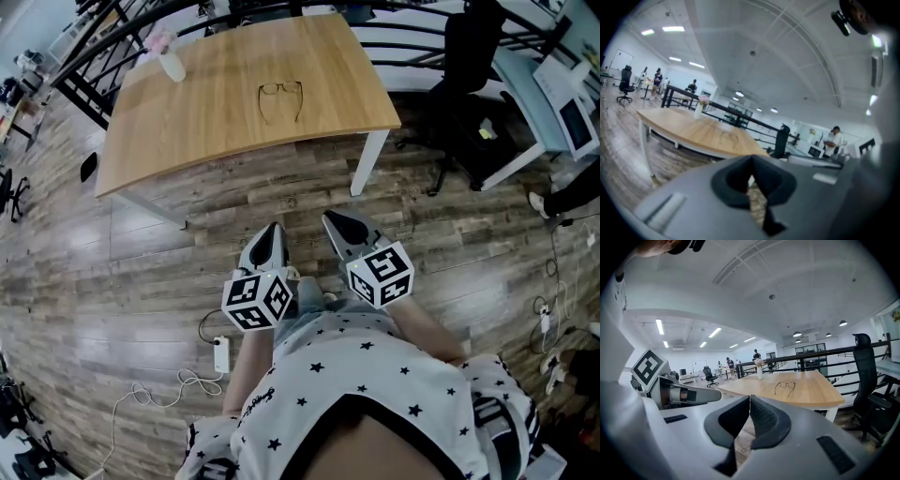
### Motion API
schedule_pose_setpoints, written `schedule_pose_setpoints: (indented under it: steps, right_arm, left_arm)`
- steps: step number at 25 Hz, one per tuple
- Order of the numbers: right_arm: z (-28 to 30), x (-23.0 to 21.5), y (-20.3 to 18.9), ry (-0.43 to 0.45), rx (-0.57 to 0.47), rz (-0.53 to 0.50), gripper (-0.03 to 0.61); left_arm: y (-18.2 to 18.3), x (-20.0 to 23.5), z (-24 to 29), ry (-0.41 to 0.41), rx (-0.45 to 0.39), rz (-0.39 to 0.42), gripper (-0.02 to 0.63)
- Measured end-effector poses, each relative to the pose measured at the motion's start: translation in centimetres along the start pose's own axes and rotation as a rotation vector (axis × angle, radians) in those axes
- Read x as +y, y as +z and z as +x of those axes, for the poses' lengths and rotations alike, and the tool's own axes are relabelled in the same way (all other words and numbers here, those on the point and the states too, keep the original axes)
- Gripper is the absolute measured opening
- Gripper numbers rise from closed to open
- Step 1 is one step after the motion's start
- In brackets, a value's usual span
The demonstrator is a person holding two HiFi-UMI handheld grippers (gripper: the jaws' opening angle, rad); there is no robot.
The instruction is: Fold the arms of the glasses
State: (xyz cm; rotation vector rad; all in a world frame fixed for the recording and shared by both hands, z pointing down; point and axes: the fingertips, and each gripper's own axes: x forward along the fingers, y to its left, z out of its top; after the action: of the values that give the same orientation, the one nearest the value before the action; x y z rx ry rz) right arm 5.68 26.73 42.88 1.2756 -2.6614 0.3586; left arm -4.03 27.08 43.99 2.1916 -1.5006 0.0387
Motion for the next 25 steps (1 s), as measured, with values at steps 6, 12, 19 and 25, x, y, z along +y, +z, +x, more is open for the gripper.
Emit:
schedule_pose_setpoints:
  steps: [6, 12, 19, 25]
  right_arm:
    - [0.9, -0.9, -0.3, 0.013, 0.015, 0.003, 0.017]
    - [2.8, -2.7, -0.2, 0.010, 0.023, 0.010, 0.017]
    - [6.4, -4.9, 0.9, 0.009, 0.028, 0.001, 0.017]
    - [10.1, -6.6, 2.3, 0.012, 0.038, -0.003, 0.017]
  left_arm:
    - [0.3, 0.4, 1.4, 0.008, 0.003, -0.014, 0.008]
    - [0.7, 1.5, 3.8, 0.014, 0.012, -0.026, 0.008]
    - [2.4, 3.2, 7.4, 0.011, 0.011, -0.030, 0.008]
    - [4.1, 5.2, 10.4, 0.016, 0.021, -0.031, 0.008]
